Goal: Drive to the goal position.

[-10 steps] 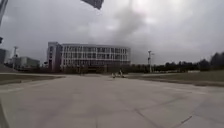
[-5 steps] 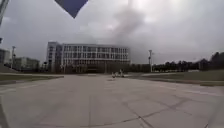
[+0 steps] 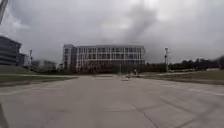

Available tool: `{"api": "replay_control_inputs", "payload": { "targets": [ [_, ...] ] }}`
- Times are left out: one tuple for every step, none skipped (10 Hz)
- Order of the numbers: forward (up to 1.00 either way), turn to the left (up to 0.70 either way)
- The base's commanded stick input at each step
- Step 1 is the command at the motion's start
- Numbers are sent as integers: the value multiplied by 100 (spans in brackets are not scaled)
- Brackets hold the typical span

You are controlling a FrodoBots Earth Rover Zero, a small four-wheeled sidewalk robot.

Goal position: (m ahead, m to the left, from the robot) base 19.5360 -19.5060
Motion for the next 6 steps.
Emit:
{"api": "replay_control_inputs", "payload": {
  "targets": [
    [70, 0],
    [70, 0],
    [70, 0],
    [70, 0],
    [70, 0],
    [70, 0]
  ]
}}
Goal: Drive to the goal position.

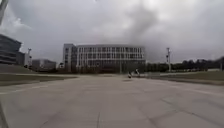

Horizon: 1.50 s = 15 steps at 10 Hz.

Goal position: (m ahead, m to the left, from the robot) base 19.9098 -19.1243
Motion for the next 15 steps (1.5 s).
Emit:
{"api": "replay_control_inputs", "payload": {
  "targets": [
    [70, 0],
    [70, 0],
    [70, 0],
    [70, 0],
    [70, 0],
    [0, 0],
    [0, 0],
    [0, 0],
    [0, 0],
    [0, 0],
    [0, 0],
    [0, 0],
    [0, 0],
    [0, 0],
    [18, 0]
  ]
}}
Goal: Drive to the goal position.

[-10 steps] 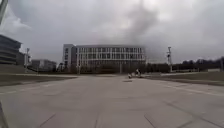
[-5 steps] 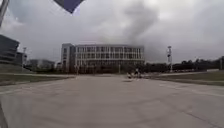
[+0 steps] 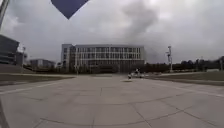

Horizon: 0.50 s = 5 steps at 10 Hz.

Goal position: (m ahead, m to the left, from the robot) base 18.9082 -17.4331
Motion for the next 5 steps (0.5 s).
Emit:
{"api": "replay_control_inputs", "payload": {
  "targets": [
    [70, 0],
    [70, 0],
    [70, 0],
    [70, 0],
    [70, 0]
  ]
}}
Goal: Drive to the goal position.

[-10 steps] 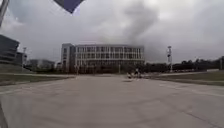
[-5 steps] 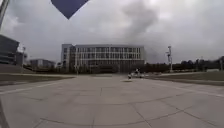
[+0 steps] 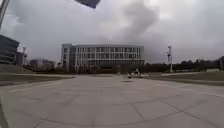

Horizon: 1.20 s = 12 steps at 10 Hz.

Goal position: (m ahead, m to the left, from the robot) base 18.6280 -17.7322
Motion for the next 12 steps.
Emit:
{"api": "replay_control_inputs", "payload": {
  "targets": [
    [70, 0],
    [70, 0],
    [70, 0],
    [70, 0],
    [70, 0],
    [70, 0],
    [70, 0],
    [70, 0],
    [70, 0],
    [70, 0],
    [70, 0],
    [70, 0]
  ]
}}
